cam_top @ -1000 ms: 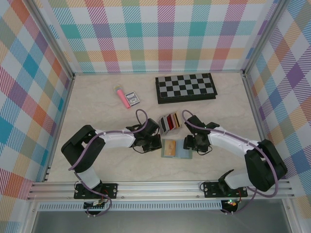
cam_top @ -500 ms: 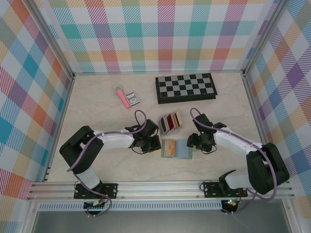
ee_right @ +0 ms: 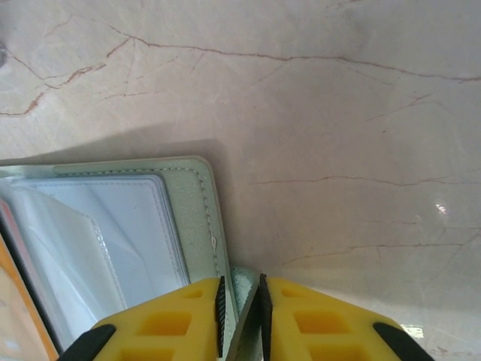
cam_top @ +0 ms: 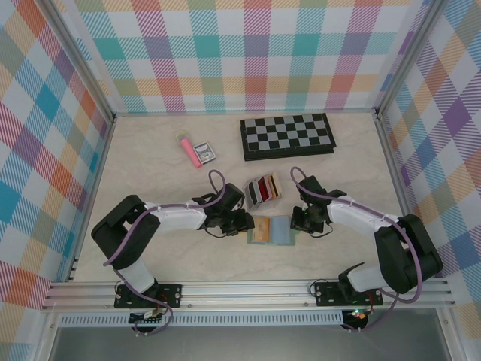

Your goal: Put the credit cards into the card holder

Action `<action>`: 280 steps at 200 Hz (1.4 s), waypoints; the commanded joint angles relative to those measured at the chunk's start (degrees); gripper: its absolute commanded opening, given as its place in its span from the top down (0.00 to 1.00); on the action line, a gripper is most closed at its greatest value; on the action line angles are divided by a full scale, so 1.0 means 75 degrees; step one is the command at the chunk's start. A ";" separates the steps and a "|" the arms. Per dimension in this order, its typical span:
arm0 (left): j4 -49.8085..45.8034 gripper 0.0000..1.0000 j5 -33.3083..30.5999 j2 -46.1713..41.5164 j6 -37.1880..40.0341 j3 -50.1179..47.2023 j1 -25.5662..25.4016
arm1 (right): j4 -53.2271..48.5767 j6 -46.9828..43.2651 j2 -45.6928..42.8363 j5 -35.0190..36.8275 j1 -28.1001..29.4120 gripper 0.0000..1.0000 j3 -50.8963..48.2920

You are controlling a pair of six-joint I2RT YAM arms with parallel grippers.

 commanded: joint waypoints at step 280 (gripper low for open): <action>-0.0174 0.61 -0.0569 0.0174 -0.0110 0.0169 0.0338 | 0.0475 0.0035 0.0260 -0.0621 0.0009 0.87 -0.0117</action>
